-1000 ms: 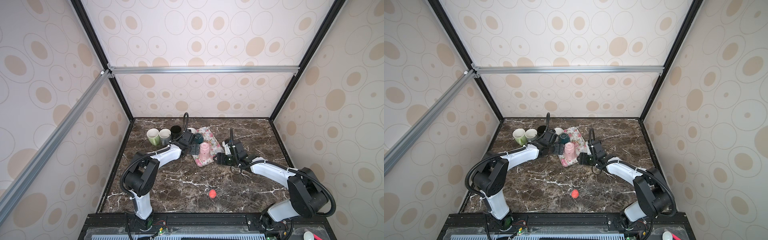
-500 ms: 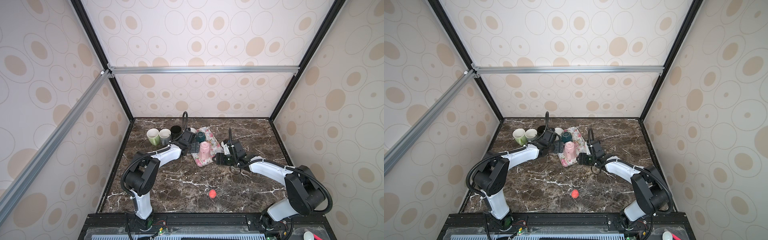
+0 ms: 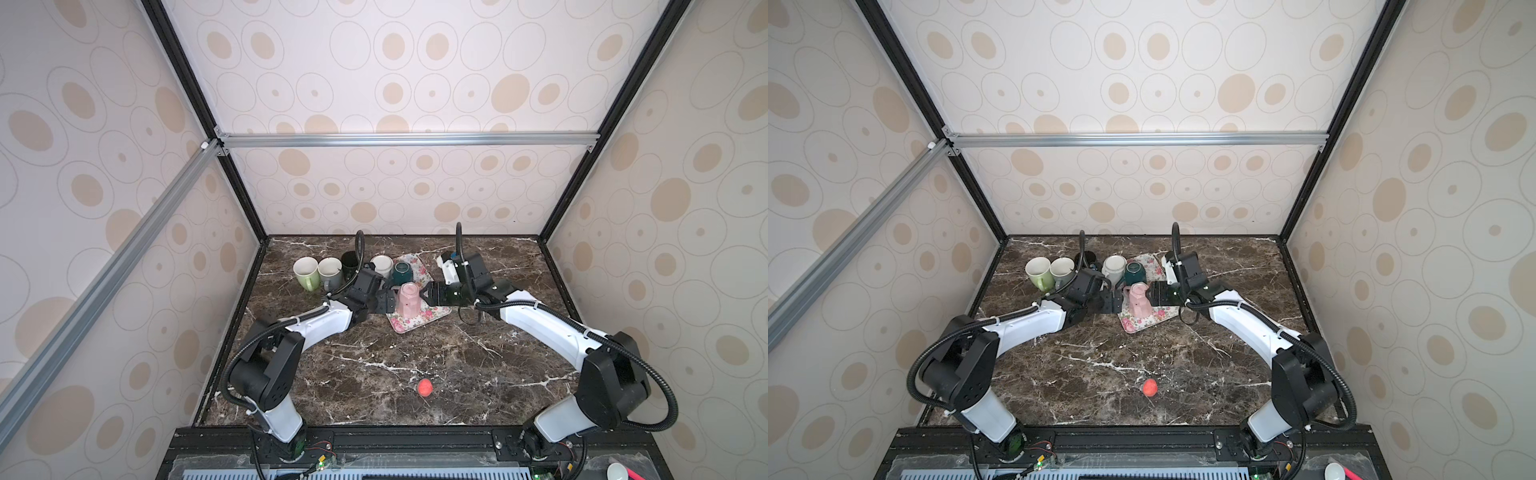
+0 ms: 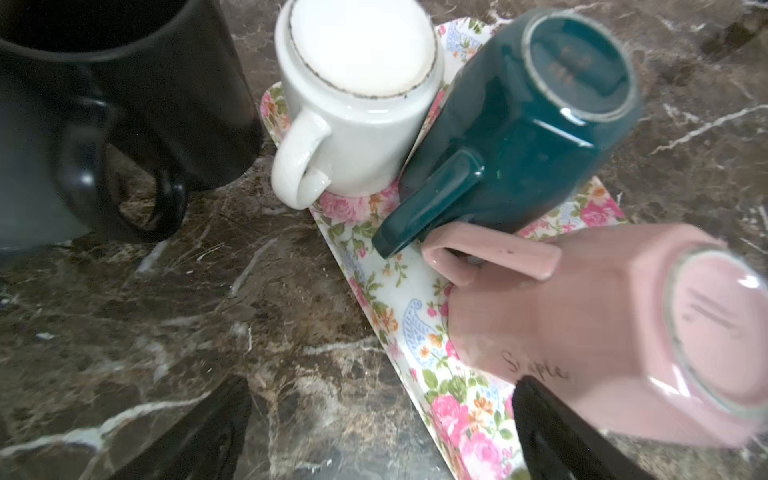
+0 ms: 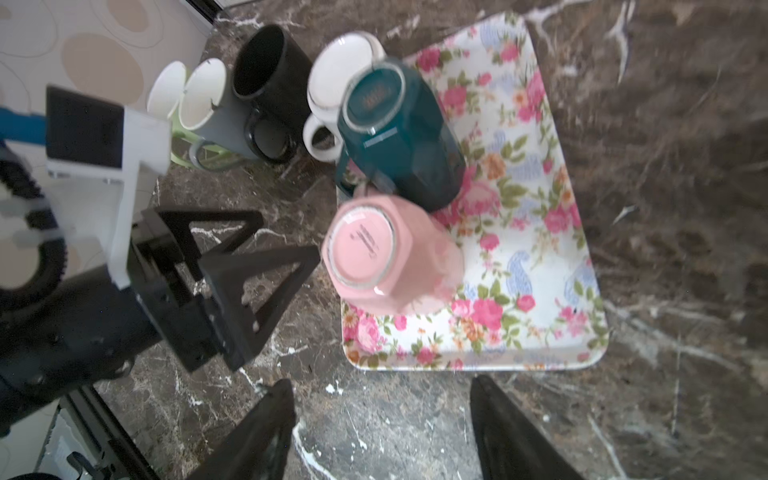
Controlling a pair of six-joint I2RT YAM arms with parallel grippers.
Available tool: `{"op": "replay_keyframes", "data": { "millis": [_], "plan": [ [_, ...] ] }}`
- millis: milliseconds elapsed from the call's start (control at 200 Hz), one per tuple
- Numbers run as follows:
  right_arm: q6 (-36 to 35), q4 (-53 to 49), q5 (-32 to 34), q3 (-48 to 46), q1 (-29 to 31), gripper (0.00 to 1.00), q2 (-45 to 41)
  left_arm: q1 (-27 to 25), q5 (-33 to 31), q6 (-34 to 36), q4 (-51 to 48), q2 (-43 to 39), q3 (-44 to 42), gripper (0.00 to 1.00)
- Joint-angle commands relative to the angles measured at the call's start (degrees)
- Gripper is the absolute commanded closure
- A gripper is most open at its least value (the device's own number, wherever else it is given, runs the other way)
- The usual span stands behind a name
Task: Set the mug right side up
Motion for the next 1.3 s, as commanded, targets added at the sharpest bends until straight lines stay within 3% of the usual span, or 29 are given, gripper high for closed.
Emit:
{"op": "replay_keyframes", "data": {
  "millis": [0, 225, 760, 1295],
  "plan": [
    [-3.65, -6.72, 0.72, 4.22, 0.58, 0.28, 5.07, 0.33, -0.87, -1.44, 0.78, -4.66, -2.2, 0.02],
    [-6.22, -9.98, 3.06, 13.49, 3.49, 0.23, 12.73, 0.53, -0.64, -2.93, 1.61, -9.1, -7.07, 0.02],
    [-10.08, -17.36, 14.15, 25.23, 9.75, 0.24, 25.25, 1.11, 0.61, -4.11, 3.48, -13.49, -11.96, 0.02],
    [-13.81, -16.29, 14.55, 32.13, 10.1, 0.24, 32.32, 1.88, 2.14, -4.34, 3.18, -15.14, -13.69, 0.02]
  ]
}}
